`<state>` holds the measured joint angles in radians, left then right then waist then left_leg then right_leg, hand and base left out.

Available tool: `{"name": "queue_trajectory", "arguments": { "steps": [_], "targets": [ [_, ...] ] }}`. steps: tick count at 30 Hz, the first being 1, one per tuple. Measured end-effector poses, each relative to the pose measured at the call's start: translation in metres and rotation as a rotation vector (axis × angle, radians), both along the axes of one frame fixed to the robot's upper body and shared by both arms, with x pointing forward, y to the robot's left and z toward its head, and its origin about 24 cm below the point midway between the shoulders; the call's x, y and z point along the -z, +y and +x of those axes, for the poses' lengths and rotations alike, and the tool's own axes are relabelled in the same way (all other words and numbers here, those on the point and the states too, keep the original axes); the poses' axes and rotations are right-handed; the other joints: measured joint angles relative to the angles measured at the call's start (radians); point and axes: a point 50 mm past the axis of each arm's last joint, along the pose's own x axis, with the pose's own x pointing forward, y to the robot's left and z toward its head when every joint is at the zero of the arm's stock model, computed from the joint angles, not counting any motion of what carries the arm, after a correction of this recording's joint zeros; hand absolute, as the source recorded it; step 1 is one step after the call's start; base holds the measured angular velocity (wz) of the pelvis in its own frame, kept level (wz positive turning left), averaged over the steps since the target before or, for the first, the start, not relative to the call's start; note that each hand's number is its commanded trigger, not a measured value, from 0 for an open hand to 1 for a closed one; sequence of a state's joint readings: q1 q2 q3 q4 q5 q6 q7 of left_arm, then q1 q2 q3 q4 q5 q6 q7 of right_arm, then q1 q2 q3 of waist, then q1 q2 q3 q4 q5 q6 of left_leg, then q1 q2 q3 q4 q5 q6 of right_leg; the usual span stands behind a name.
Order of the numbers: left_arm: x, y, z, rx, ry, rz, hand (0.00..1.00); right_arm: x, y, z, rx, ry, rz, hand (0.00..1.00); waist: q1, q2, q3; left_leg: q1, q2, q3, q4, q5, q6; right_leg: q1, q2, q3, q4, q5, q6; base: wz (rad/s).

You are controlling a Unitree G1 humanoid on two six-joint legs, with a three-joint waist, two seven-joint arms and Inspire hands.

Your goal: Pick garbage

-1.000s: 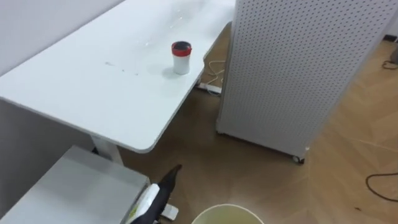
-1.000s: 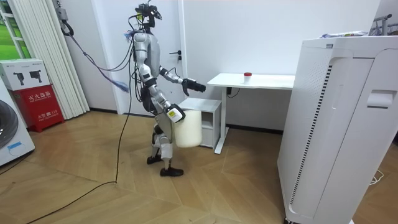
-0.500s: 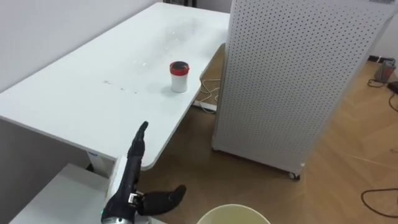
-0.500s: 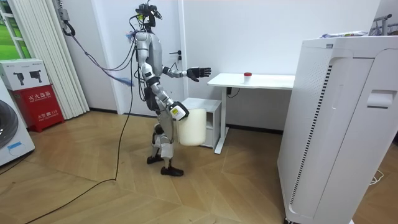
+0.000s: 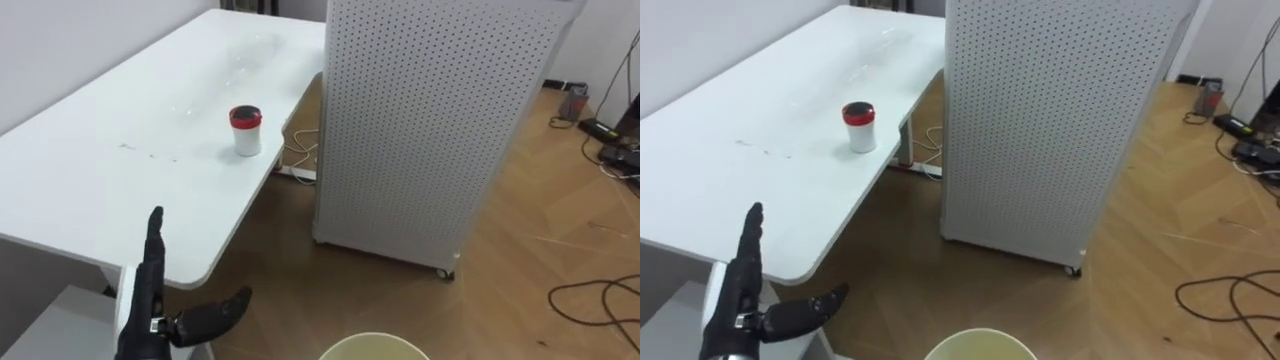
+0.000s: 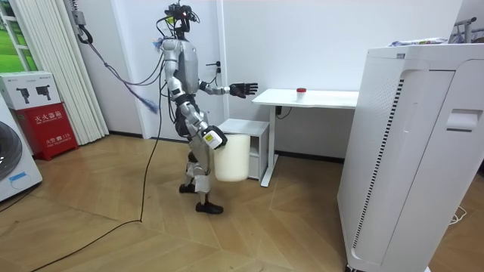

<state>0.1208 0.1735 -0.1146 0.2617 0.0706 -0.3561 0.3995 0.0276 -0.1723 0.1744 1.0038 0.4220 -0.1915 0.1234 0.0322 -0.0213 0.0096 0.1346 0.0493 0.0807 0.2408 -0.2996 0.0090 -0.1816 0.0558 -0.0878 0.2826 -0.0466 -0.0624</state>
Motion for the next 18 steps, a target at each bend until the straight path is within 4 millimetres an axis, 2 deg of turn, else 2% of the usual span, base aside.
{"name": "queue_trajectory", "arguments": {
  "steps": [4,6,7,8,9,10,11,12,13,14,15,16,17,18],
  "targets": [
    [0.000,0.001,0.000,-0.027,-0.007,-0.001,0.00,-0.001,0.005,-0.001,-0.022,-0.013,0.014,1.00,0.001,-0.001,-0.0008,0.011,-0.001,0.007,-0.004,-0.001,-0.002,-0.008,-0.004,-0.003,0.028,-0.004,-0.003,-0.05],
    [0.000,0.001,-0.001,-0.025,-0.007,-0.002,0.00,-0.001,0.008,-0.001,-0.036,-0.016,0.026,1.00,0.006,-0.001,-0.0024,0.016,0.008,0.035,0.013,-0.011,-0.019,-0.008,-0.005,-0.024,0.049,-0.022,-0.009,-0.13],
    [0.000,0.001,-0.001,-0.028,-0.007,0.001,0.00,-0.001,0.011,-0.001,-0.054,-0.018,0.033,1.00,0.020,-0.009,-0.0014,0.012,0.011,0.051,0.049,-0.016,-0.028,-0.009,-0.009,-0.036,0.073,-0.037,-0.021,-0.29],
    [0.000,0.002,-0.001,-0.032,-0.005,-0.001,0.00,0.000,0.015,-0.001,-0.075,-0.014,0.038,1.00,0.031,-0.020,0.0007,-0.007,0.016,0.055,0.125,-0.021,-0.035,-0.009,-0.021,-0.047,0.105,-0.066,-0.038,-0.29],
    [0.001,0.003,-0.002,-0.034,-0.003,-0.001,0.00,0.000,0.016,-0.002,-0.085,-0.010,0.040,1.00,0.031,-0.025,0.0003,-0.024,0.016,0.051,0.180,-0.023,-0.038,-0.009,-0.023,-0.041,0.116,-0.082,-0.038,-0.11],
    [0.002,0.001,-0.002,-0.033,0.000,-0.007,0.00,0.000,0.016,-0.003,-0.092,-0.007,0.036,1.00,0.030,-0.020,0.0035,-0.074,0.017,0.028,0.321,-0.021,-0.039,0.001,-0.018,-0.014,0.133,-0.104,-0.036,0.03],
    [0.002,-0.003,-0.002,-0.029,0.000,-0.020,0.00,-0.001,0.013,-0.003,-0.095,-0.013,0.023,1.00,0.028,-0.003,0.0097,-0.140,0.032,-0.005,0.476,0.000,-0.051,0.013,0.009,0.014,0.145,-0.112,-0.045,0.00],
    [0.002,-0.004,-0.002,-0.028,-0.001,-0.024,0.00,-0.002,0.013,-0.002,-0.092,-0.015,0.019,1.00,0.031,0.003,0.0103,-0.172,0.034,-0.019,0.550,0.024,-0.050,0.016,0.020,0.030,0.155,-0.117,-0.050,-0.09],
    [0.003,-0.005,-0.003,-0.027,0.000,-0.028,0.00,-0.002,0.013,-0.001,-0.086,-0.017,0.015,1.00,0.033,0.000,0.0121,-0.232,0.024,-0.054,0.644,0.067,-0.048,0.020,0.032,0.060,0.166,-0.128,-0.059,0.04],
    [0.003,-0.007,-0.001,-0.021,-0.004,-0.036,0.00,-0.002,0.013,-0.002,-0.079,-0.014,0.008,1.00,0.026,-0.002,0.0127,-0.288,0.002,-0.070,0.653,0.056,-0.033,0.027,0.043,0.094,0.168,-0.132,-0.065,0.16],
    [0.004,-0.009,0.000,-0.016,-0.005,-0.047,0.00,-0.001,0.013,-0.002,-0.073,-0.009,0.004,1.00,0.025,-0.004,0.0132,-0.318,-0.012,-0.069,0.642,0.051,-0.024,0.030,0.045,0.108,0.167,-0.133,-0.067,0.17],
    [0.005,-0.012,-0.001,-0.015,-0.005,-0.066,0.00,-0.001,0.010,-0.003,-0.059,0.000,-0.006,1.00,0.030,-0.006,0.0126,-0.379,-0.036,-0.065,0.591,0.051,-0.021,0.033,0.049,0.133,0.161,-0.134,-0.068,-0.07],
    [0.007,-0.012,-0.002,-0.017,0.001,-0.072,0.00,0.000,0.009,-0.004,-0.055,0.006,-0.013,1.00,0.036,-0.007,0.0113,-0.424,-0.064,-0.061,0.491,0.064,-0.026,0.036,0.050,0.151,0.153,-0.135,-0.070,-0.16],
    [0.008,-0.011,-0.002,-0.019,0.007,-0.074,0.00,0.001,0.009,-0.006,-0.056,0.012,-0.014,1.00,0.040,-0.007,0.0109,-0.441,-0.071,-0.061,0.428,0.080,-0.032,0.040,0.050,0.153,0.147,-0.137,-0.073,-0.25]
  ]
}}
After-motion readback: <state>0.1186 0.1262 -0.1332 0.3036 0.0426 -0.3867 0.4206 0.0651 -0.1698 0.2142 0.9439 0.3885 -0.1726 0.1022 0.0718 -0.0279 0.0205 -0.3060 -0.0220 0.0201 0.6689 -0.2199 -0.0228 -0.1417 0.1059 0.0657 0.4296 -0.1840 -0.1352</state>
